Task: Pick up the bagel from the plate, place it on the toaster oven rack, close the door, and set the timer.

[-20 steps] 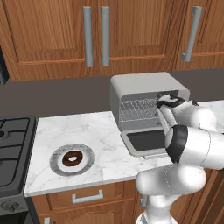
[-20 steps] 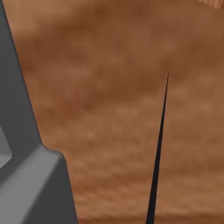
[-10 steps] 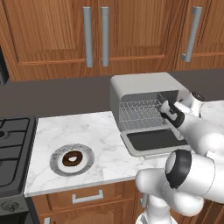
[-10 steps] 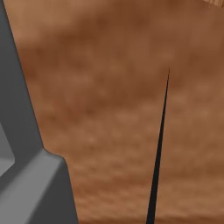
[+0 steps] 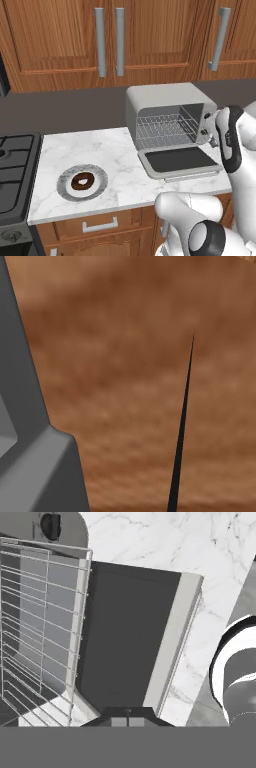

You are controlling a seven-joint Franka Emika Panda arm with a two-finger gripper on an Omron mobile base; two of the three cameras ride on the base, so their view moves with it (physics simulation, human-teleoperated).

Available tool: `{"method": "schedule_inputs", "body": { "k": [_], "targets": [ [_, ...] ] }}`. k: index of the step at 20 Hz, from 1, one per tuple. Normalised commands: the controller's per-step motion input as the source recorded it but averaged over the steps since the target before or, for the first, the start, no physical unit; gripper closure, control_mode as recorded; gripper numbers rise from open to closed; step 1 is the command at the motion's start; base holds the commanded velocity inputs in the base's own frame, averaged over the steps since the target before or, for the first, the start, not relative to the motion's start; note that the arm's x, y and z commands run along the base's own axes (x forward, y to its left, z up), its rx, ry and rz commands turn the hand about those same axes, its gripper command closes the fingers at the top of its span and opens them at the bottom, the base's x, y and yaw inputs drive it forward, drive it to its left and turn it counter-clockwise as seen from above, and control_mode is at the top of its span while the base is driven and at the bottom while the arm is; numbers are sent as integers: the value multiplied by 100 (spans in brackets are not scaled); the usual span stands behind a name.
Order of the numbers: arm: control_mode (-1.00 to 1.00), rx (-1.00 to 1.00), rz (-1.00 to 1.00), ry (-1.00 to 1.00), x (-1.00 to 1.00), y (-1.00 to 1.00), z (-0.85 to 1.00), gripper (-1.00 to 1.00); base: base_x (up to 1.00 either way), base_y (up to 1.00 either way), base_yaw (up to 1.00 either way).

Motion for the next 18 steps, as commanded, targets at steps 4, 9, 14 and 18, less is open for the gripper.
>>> {"method": "schedule_inputs", "body": {
  "k": [4,9,14,18],
  "targets": [
    [-100,-2,26,0,-35,25,85,100,0,0,0],
    [-100,-16,38,1,-72,53,56,100,0,0,0],
    [-100,-20,39,-15,-64,85,9,100,0,0,0],
    [-100,-28,29,-35,-51,100,-14,100,0,0,0]
  ]
}}
